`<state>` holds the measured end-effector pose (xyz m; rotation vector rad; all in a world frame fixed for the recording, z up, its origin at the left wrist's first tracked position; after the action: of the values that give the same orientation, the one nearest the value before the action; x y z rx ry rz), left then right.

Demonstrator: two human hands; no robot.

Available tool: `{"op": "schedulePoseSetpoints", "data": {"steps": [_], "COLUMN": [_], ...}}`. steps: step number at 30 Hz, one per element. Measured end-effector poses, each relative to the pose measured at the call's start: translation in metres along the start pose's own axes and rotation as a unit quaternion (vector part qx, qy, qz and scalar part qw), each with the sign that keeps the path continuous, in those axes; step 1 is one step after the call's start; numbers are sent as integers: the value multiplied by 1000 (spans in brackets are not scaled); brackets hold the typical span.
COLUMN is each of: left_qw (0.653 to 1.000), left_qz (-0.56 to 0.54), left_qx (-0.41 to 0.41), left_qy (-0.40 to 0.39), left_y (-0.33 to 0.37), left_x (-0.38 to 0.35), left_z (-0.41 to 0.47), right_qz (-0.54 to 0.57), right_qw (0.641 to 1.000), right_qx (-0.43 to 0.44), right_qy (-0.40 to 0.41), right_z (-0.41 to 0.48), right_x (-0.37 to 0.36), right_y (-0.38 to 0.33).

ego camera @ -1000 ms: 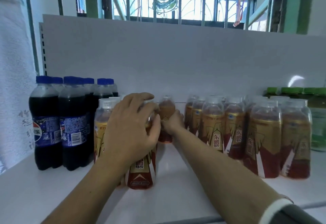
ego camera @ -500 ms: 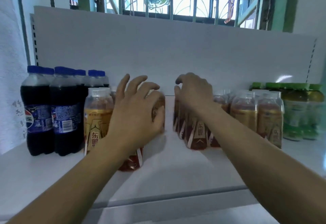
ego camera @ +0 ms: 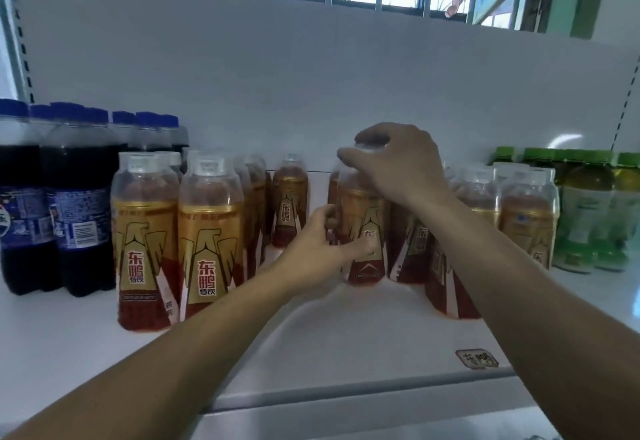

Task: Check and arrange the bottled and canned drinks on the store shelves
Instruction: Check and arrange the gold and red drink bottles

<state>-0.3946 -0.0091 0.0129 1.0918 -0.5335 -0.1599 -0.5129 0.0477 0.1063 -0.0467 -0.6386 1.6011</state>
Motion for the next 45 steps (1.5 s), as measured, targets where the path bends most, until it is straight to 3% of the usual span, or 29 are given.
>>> {"op": "schedulePoseSetpoints", "data": {"steps": [2, 5, 8, 10, 13, 16, 18, 21, 23, 25, 27, 29, 31, 34, 36, 38, 40, 41, 43, 45], "left_qw": [997, 989, 983, 978, 955, 952, 955, 959, 958, 949, 928, 916, 923, 945, 951, 944, 918, 911, 920, 936], "left_qz": [-64, -118, -155, -195, -275, -285, -280, -273, -270, -301, -356, -376, -361, -317, -304, -321, -375, -384, -360, -331], "left_qx": [38, 31, 28, 46, 106, 110, 97, 73, 68, 65, 108, 134, 129, 77, 55, 70, 127, 150, 147, 115], "left_qy": [22, 80, 93, 59, 32, -12, -25, 35, 70, 63, 18, -32, -37, 2, 24, 29, -8, -31, -45, -8], "left_y": [0, 1, -3, -6, -13, -18, -22, -22, -22, -19, -14, -11, -12, -12, -12, -14, -14, -13, -15, -15], "left_x": [-4, -3, -1, -2, -1, 1, -4, -13, -16, -17, -17, -17, -17, -18, -16, -13, -10, -9, -12, -15], "left_z": [1, 3, 2, -4, -7, -12, -13, -11, -7, -6, -9, -11, -11, -10, -11, -12, -12, -14, -13, -11], "right_qz": [74, 125, 233, 362, 502, 541, 555, 574, 591, 627, 657, 665, 660, 623, 609, 632, 656, 656, 640, 637], "right_qw": [996, 988, 970, 923, 820, 780, 787, 793, 781, 742, 689, 659, 675, 744, 757, 723, 665, 657, 669, 688], "right_qx": [-13, -19, -61, -122, -211, -242, -220, -190, -194, -223, -267, -295, -284, -233, -229, -256, -298, -307, -314, -304], "right_qy": [42, 89, 29, -55, -177, -200, -155, -70, -57, -88, -149, -189, -167, -71, -57, -117, -196, -211, -209, -167], "right_z": [7, 21, 26, 19, 1, -15, -19, -21, -18, -19, -20, -22, -23, -19, -19, -21, -24, -25, -25, -23], "right_x": [5, 7, -6, -16, -29, -37, -34, -24, -27, -30, -31, -30, -28, -27, -30, -32, -31, -32, -32, -33], "right_y": [-7, -10, -9, -6, 4, 19, 24, 28, 33, 34, 32, 32, 32, 33, 32, 30, 28, 29, 32, 33]}}
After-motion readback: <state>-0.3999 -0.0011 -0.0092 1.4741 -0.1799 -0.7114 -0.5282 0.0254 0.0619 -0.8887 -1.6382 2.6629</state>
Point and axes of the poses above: each hand's wrist, its own z-axis towards the middle knuckle, its own x-axis out of the back of the hand, y = z × x, the point moved 2 cm from there along z, towards the middle knuckle, and after that the axes turned 14 degrees about y, right-handed, at the moved point
